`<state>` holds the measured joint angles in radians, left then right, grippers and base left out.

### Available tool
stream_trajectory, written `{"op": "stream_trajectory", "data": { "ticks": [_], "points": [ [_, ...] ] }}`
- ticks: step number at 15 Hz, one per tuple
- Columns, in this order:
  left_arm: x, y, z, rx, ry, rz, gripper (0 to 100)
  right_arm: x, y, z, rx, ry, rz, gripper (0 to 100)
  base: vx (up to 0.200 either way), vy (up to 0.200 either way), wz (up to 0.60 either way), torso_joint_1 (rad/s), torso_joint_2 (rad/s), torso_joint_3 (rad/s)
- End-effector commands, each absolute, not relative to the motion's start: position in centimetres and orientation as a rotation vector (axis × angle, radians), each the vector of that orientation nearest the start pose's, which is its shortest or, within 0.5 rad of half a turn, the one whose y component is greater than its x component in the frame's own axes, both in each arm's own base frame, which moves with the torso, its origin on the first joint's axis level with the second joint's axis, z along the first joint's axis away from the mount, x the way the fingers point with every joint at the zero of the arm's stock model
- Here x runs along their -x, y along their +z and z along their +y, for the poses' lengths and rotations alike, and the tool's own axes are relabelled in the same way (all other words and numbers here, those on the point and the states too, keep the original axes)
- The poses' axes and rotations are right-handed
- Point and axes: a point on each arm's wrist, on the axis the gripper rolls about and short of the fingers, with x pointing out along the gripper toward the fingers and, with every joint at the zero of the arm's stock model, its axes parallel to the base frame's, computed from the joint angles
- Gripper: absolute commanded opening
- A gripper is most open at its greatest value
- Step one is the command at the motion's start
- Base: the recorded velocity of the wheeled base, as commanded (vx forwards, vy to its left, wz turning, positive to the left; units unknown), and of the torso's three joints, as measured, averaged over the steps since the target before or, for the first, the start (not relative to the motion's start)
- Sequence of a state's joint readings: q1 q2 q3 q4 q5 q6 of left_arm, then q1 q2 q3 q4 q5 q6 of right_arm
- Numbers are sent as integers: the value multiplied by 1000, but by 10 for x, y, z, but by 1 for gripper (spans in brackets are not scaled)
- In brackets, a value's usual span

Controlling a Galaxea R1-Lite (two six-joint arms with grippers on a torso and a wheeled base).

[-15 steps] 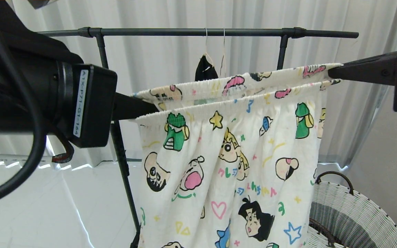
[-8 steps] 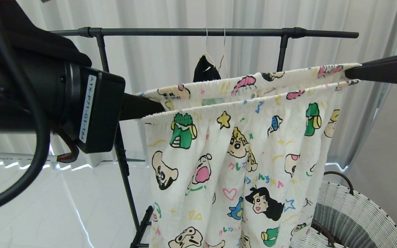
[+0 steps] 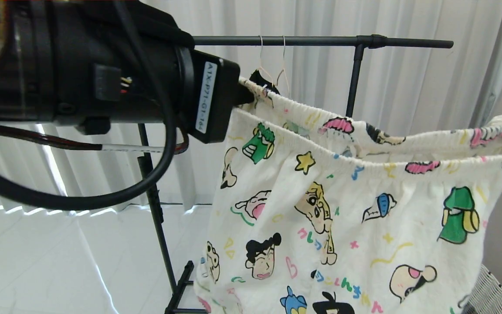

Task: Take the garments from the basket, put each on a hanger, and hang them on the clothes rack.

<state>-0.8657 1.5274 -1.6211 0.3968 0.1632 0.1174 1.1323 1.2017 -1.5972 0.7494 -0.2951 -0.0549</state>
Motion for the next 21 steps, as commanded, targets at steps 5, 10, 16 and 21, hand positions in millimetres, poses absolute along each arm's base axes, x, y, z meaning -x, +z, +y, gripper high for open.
{"op": "stream_trajectory", "data": {
  "ticks": [5, 10, 16, 21],
  "points": [
    [-189, 347, -201, -268, -682, 251, 0, -46, 379, 112, 305, 949, 254, 0, 0, 0, 0, 0, 0, 0],
    [-186, 349, -198, -268, -682, 243, 0, -46, 377, 113, 311, 948, 261, 0, 0, 0, 0, 0, 0, 0],
    [-139, 346, -155, -283, -715, 269, 0, -74, 381, 119, 226, 813, 209, 0, 0, 0, 0, 0, 0, 0],
    [-78, 343, -140, -206, -923, 254, 0, -105, 382, 150, 162, 835, 152, 0, 0, 0, 0, 0, 0, 0]
  ]
}}
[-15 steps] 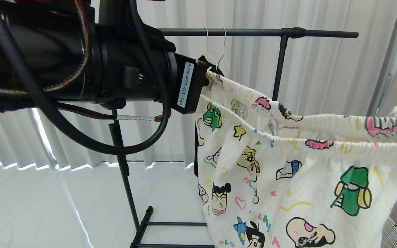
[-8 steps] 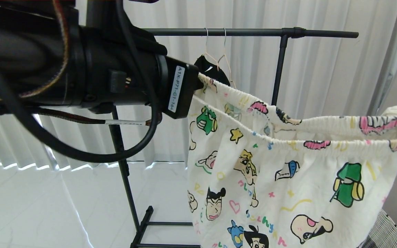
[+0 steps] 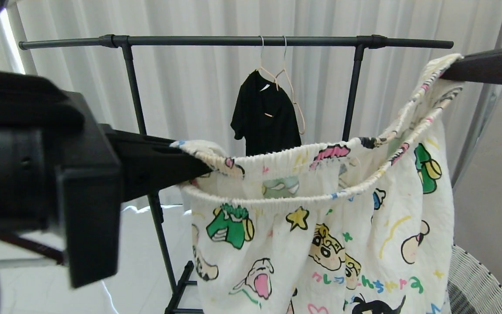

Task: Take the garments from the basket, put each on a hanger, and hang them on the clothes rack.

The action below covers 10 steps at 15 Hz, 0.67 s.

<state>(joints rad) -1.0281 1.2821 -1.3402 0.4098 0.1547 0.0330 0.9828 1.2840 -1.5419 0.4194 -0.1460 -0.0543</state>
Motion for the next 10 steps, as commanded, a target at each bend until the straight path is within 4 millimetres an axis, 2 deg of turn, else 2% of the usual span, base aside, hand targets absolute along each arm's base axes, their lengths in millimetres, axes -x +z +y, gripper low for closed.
{"op": "stream_trajectory", "data": {
  "ticks": [1, 4, 10],
  "points": [
    [-76, 343, -141, -203, -938, 251, 0, -109, 380, 155, 161, 841, 153, 0, 0, 0, 0, 0, 0, 0],
    [-70, 345, -144, -205, -982, 245, 0, -119, 377, 171, 153, 855, 142, 0, 0, 0, 0, 0, 0, 0],
    [-70, 344, -144, -207, -981, 247, 0, -119, 376, 171, 155, 852, 145, 0, 0, 0, 0, 0, 0, 0]
  ]
}}
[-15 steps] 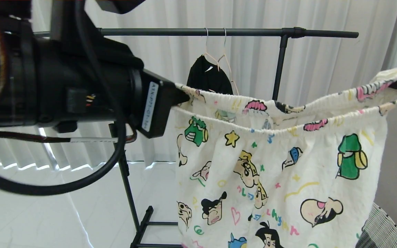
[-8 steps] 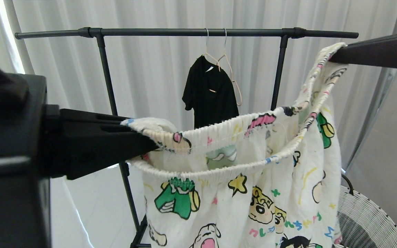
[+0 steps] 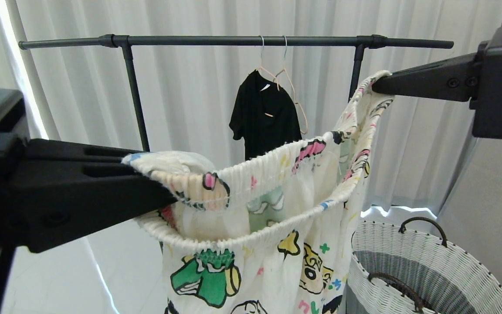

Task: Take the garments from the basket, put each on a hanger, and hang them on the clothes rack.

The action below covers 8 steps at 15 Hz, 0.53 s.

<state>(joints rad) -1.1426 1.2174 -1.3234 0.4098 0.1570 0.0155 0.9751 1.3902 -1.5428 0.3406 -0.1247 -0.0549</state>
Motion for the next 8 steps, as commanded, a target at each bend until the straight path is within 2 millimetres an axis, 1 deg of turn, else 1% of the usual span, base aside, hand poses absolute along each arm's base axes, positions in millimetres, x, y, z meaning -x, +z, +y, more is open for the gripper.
{"op": "stream_trajectory", "data": {
  "ticks": [1, 3, 4, 6, 7, 8],
  "points": [
    [-72, 342, -146, -213, -965, 252, 0, -116, 378, 165, 152, 847, 143, 0, 0, 0, 0, 0, 0, 0],
    [-89, 340, -146, -217, -866, 272, 0, -108, 380, 145, 162, 821, 162, 0, 0, 0, 0, 0, 0, 0],
    [-97, 340, -146, -217, -818, 279, 0, -100, 381, 134, 166, 818, 172, 0, 0, 0, 0, 0, 0, 0],
    [-108, 341, -149, -219, -740, 282, 0, -85, 381, 113, 182, 821, 199, 0, 0, 0, 0, 0, 0, 0],
    [-116, 343, -154, -219, -683, 279, 0, -77, 382, 106, 187, 841, 202, 0, 0, 0, 0, 0, 0, 0],
    [-118, 345, -157, -217, -682, 275, 0, -72, 381, 108, 192, 878, 200, 0, 0, 0, 0, 0, 0, 0]
  ]
}}
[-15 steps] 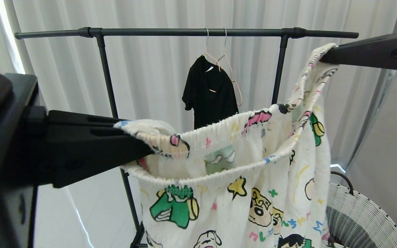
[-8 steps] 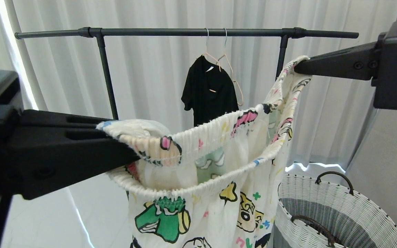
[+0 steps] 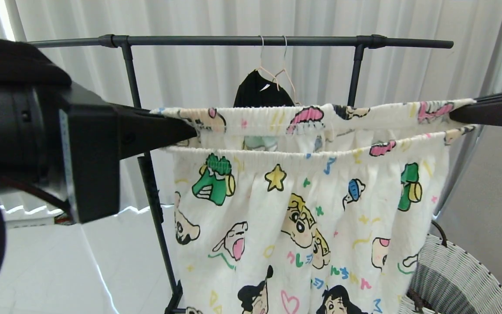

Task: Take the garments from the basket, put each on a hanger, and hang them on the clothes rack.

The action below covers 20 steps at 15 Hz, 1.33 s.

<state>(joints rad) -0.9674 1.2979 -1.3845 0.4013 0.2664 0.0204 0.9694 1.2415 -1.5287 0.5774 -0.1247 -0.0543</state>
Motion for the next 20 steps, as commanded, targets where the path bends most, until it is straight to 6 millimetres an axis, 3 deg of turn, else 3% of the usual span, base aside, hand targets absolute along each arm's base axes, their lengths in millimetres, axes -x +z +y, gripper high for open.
{"op": "stream_trajectory", "data": {
  "ticks": [1, 5, 11, 12, 18, 20],
  "points": [
    [-120, 345, -160, -218, -682, 276, 0, -69, 381, 111, 199, 914, 199, 0, 0, 0, 0, 0, 0, 0],
    [-121, 345, -162, -220, -682, 278, 0, -73, 374, 122, 230, 922, 224, 0, 0, 0, 0, 0, 0, 0],
    [-122, 345, -162, -218, -680, 278, 0, -73, 374, 121, 230, 924, 226, 0, 0, 0, 0, 0, 0, 0],
    [-122, 345, -162, -218, -680, 279, 0, -73, 374, 121, 230, 924, 226, 100, 0, 0, 0, 0, 0, 0],
    [-141, 344, -150, -208, -571, 293, 0, -70, 366, 116, 254, 920, 238, 100, 0, 0, 0, 0, 0, 0],
    [-144, 338, -144, -223, -520, 312, 0, -79, 359, 111, 278, 769, 270, 100, 0, 0, 0, 0, 0, 0]
  ]
}}
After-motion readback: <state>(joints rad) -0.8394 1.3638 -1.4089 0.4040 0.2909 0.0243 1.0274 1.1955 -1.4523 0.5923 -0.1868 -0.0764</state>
